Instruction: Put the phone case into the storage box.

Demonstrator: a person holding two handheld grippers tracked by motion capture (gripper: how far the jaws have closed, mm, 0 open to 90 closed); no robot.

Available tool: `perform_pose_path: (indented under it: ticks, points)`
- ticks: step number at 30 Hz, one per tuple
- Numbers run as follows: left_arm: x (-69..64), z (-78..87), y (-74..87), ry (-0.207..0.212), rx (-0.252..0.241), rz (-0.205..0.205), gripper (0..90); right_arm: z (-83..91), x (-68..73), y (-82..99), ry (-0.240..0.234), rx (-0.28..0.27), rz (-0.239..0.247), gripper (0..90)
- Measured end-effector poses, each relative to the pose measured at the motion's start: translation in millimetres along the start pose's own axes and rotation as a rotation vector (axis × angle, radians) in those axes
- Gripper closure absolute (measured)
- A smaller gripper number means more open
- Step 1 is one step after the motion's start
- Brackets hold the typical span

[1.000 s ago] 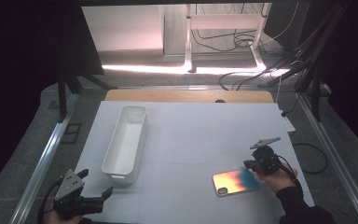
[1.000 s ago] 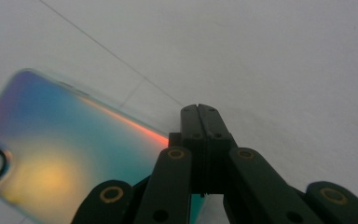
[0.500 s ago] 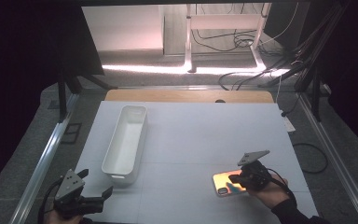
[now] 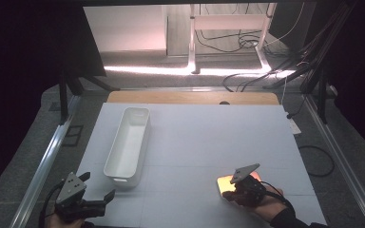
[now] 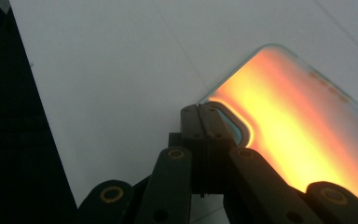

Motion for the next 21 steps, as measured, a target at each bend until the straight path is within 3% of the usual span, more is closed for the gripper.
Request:
perform_pose_path:
  ticks: [4,12,21]
  points:
    - [-0.1,0.0,0.0,0.000,0.000,-0.001,0.1,-3.5,1.0,1.9,-0.003,0.026,0.010,89.6]
    - [-0.5,-0.2,-0.1,-0.001,0.003,-0.006,0.1,-8.4,-3.3,-3.5,0.009,0.022,0.020,89.7]
    - [-0.4,-0.3,0.0,-0.001,0.003,-0.005,0.1,-16.6,-21.4,-17.2,0.061,0.001,0.006,89.6]
Point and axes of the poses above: each handheld gripper's, and its own axes: z roughly backward along the jaws, y roughly out of its underside, x roughly to its left, the point moved 1 cm from there along -z, roughly forward along the jaws, and after that the axes turned 6 degrees about z, right-handed, at the moved point
